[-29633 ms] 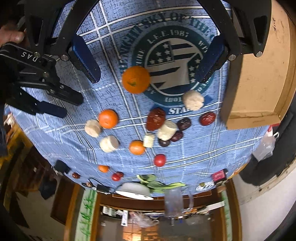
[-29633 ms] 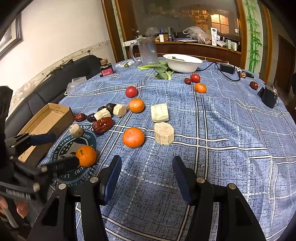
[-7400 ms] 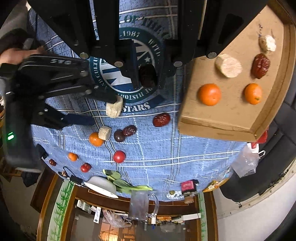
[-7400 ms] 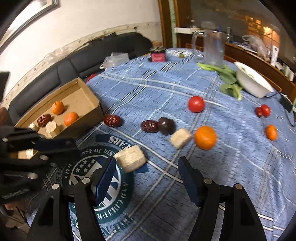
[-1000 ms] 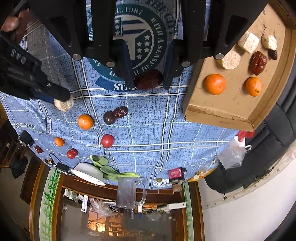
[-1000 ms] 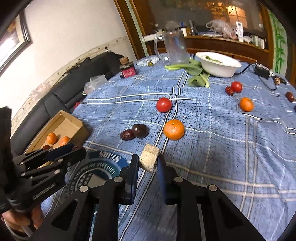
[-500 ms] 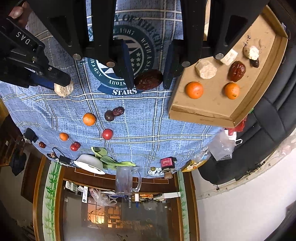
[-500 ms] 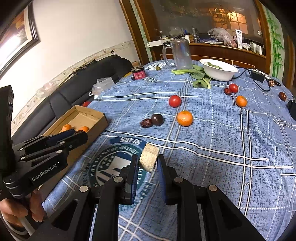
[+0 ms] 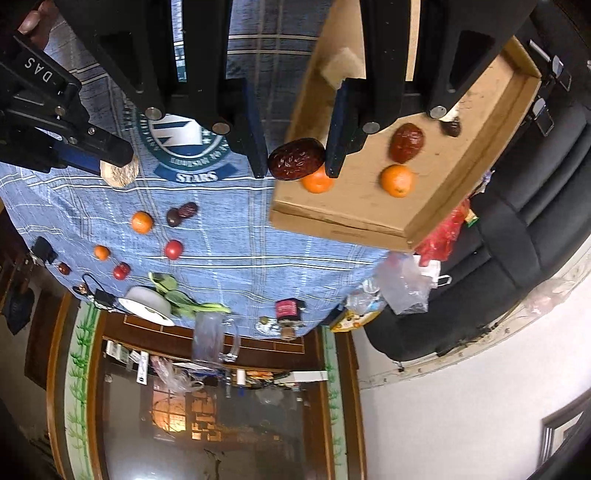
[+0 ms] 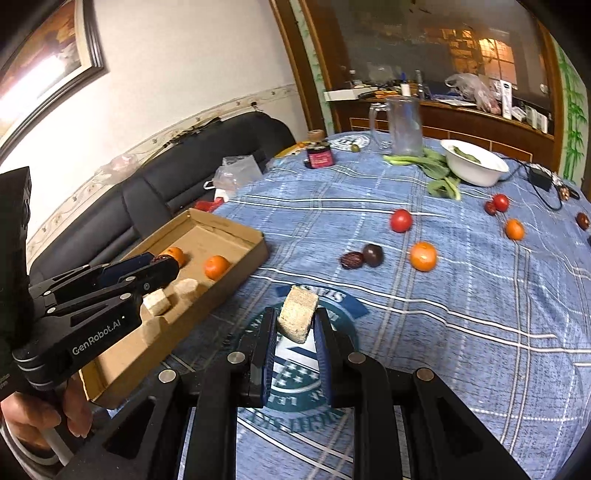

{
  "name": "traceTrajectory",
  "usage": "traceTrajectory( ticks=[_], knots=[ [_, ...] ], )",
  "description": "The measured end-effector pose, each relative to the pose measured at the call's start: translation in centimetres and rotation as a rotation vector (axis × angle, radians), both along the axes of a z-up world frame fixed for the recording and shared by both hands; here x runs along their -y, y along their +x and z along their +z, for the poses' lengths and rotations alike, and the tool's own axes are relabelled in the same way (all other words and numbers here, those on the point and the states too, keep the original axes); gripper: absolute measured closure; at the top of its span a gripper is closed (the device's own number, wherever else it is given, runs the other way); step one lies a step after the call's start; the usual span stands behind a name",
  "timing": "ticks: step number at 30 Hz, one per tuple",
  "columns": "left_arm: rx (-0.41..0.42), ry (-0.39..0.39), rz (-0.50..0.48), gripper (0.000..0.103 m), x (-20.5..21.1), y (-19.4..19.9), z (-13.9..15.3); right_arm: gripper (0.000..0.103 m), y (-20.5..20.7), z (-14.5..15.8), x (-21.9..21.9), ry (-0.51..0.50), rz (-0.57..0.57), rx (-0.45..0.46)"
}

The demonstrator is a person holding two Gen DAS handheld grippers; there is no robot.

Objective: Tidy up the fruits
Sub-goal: 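Carry the date and the yam cube with both grippers into the box, then open the left gripper over the box while the right gripper releases the yam cube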

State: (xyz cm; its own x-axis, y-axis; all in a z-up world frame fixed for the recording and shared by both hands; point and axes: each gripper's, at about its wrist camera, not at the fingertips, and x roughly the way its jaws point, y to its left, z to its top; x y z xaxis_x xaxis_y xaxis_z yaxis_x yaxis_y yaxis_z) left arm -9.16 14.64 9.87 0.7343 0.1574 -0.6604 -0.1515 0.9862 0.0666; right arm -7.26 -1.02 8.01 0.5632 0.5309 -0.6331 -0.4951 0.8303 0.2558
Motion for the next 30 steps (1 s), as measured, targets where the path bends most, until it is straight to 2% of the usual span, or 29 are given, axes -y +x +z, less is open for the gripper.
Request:
traceTrajectory(
  ticks=[17,22,30],
  knots=[
    [-0.005,0.007,0.123,0.072,-7.3,-0.8,0.5,0.08,0.7,1.0,-7.8,-0.034,0.138,0.021],
    [-0.034,-0.047,0.147,0.072,-10.1,-0.1,0.0,0.08,1.2,0.6,-10.2,-0.056,0.178,0.013],
    [-0.077,-0.071,0.183,0.072,-12.8,1.1,-1.4,0.08,2.7,-0.6,-13.6,-0.088,0.228,-0.012]
  ],
)
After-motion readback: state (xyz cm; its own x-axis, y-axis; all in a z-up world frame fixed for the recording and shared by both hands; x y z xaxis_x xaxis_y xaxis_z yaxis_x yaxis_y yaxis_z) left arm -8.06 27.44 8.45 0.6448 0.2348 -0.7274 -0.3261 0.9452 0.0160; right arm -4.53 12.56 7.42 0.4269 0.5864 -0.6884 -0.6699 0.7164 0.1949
